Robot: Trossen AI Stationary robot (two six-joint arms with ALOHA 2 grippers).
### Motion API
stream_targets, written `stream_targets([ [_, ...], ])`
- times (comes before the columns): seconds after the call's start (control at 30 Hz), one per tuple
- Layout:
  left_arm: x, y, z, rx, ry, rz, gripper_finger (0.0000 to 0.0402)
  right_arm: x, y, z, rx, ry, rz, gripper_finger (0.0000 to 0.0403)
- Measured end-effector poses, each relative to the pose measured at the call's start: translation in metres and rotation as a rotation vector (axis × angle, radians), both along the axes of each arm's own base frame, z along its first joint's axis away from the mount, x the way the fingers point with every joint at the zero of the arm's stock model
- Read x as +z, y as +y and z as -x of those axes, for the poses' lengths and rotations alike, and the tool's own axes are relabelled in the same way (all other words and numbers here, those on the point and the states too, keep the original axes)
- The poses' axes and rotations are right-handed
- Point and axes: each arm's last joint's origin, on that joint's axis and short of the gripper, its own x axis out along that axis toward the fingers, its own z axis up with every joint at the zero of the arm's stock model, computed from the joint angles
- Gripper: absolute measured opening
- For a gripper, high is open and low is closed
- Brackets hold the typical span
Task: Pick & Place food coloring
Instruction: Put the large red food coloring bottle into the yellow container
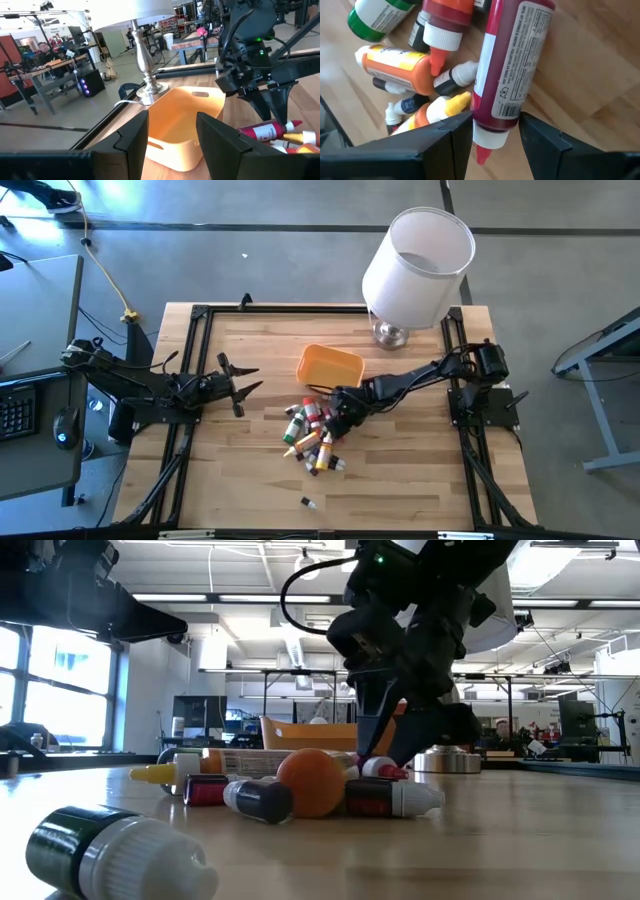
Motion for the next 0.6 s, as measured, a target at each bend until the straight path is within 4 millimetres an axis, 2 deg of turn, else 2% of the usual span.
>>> stream_targets([
  [0.6,0.000,0.000,0.000,0.000,0.002,0.000,0.0163,-0.004,0.006,0.020,0.113,0.197,-0.111,0.0150],
])
